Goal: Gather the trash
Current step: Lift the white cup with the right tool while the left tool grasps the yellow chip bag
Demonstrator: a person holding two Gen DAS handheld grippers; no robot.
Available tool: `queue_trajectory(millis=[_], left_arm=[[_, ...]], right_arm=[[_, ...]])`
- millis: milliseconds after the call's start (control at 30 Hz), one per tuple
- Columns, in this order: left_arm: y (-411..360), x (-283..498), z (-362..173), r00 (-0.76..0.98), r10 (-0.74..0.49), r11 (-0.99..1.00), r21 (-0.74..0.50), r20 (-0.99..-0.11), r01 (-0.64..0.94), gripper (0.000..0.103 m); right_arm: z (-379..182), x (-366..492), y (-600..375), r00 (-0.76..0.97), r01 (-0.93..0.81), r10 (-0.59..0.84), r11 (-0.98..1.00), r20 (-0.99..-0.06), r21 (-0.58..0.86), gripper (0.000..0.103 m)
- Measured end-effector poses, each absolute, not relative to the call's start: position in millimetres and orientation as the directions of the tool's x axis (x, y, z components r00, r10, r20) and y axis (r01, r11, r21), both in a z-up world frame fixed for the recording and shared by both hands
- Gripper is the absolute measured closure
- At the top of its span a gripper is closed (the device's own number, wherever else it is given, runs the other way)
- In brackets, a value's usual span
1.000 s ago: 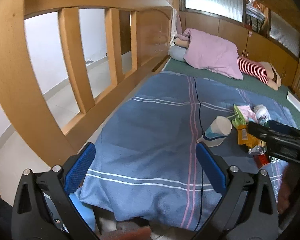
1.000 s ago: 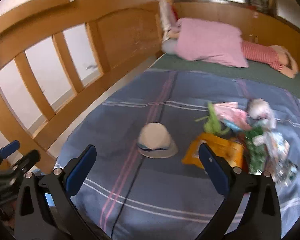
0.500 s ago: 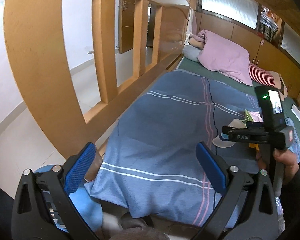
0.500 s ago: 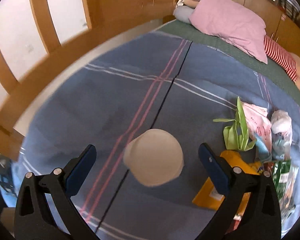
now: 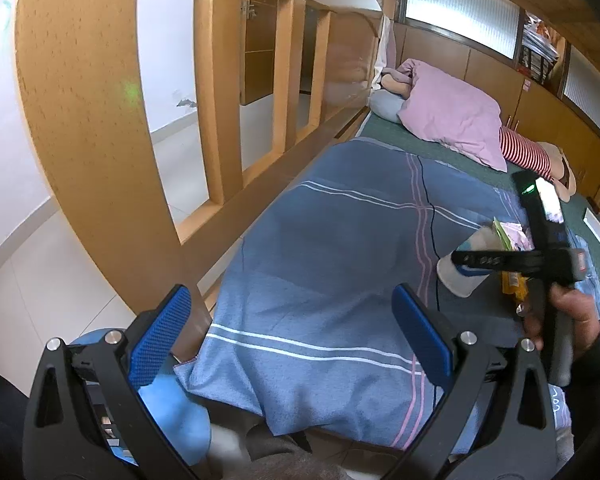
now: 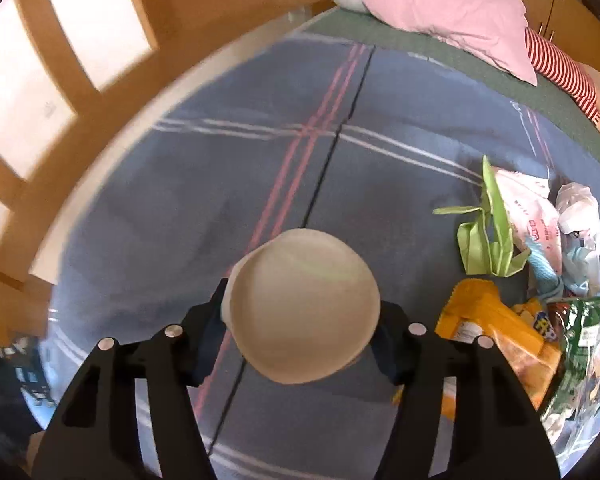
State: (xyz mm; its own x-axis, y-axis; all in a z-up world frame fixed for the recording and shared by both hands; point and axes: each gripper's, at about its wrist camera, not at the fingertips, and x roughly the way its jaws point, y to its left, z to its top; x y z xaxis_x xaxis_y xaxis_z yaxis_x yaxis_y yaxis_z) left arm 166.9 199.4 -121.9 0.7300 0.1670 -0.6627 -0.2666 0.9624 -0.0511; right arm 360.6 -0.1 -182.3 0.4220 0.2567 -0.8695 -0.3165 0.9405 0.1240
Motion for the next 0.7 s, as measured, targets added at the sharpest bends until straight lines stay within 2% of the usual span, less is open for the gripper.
queue_trajectory(millis=[167,233,467,567,667,700], left_arm=[[176,170,-120,0.745,0.128,0.980,-0.032,-0.655,-0.197,0.003],[158,175,-121,0.755,0.074,0.991,-0.038,-0.652,-0.130,0.003],[60,220,-137,0.715,-0.222,0.970,-0.079,-0.663,0.228,0.003],[24,241,-146,0.679,-0.292,0.941,-0.077,-0.673,0.329,0.003],[-9,266,-164,0.616,-0.360,0.912,-0.124,-0.701,0.392,0.003],[-17,278,-173,0.573,-0.400,0.897,-0.178,-0.716,0.404,0.003]], right_arm=[[-131,318,-28,0.500,-0.317,0.337,0.928,-0.798,0.194,0.042],[-112,296,-56,0.540,-0.287,0.343,0.933,-0.768,0.215,0.042],[-86,199,-198,0.652,-0.029,0.188,0.974,-0.734,0.223,0.041],[-90,167,-246,0.665,0.089,0.133,0.963,-0.735,0.254,0.040],[-97,138,-274,0.672,0.163,0.106,0.944,-0.733,0.286,0.040],[-99,133,-280,0.672,0.177,0.101,0.940,-0.734,0.291,0.040]])
